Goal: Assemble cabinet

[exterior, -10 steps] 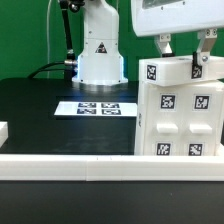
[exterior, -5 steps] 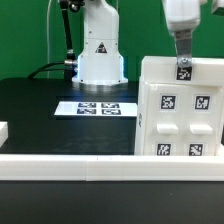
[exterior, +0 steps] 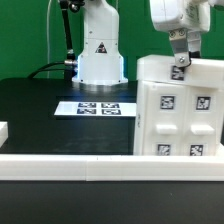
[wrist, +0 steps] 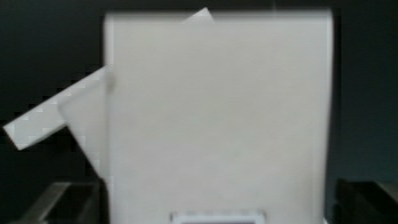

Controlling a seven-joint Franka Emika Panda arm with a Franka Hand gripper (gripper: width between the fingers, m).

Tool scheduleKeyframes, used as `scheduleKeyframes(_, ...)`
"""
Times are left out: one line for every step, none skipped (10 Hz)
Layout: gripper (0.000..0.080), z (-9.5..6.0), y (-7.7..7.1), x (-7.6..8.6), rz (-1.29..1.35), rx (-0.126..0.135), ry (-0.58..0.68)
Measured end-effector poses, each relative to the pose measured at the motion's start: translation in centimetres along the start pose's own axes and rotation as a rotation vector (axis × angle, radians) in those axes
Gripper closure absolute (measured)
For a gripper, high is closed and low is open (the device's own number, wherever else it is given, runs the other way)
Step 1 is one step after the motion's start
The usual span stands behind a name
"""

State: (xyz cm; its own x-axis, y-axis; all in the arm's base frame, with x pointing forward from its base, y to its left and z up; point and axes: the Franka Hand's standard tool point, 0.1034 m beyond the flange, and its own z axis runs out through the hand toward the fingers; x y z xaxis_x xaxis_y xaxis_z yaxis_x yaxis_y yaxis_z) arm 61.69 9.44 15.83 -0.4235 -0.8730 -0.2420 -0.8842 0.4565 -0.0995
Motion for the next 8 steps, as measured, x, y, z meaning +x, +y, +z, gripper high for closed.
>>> scheduleKeyframes(0.0055, 0.0, 0.0, 0.0, 0.001, 0.000, -0.003)
scheduleKeyframes(0.0011, -0.1, 0.0, -0.1, 0.000, 0.001, -0.005)
scheduleKeyframes(0.0003, -0.3, -0.1, -0.2, -0.011, 0.003, -0.010)
scheduleKeyframes(0.0003, -0.8, -0.3, -0.5, -0.015, 0.008, -0.026)
scheduleKeyframes(0.0003, -1.5, -0.6, -0.8, -0.015, 0.018, -0.049)
scheduleKeyframes(0.0002, -1.9, -0.8, -1.0, -0.008, 0.024, -0.066)
scheduleKeyframes(0.0002, -1.9, -1.0, -1.2, -0.016, 0.027, -0.071)
scheduleKeyframes(0.0002, -1.8, -0.9, -1.2, -0.052, 0.026, -0.070)
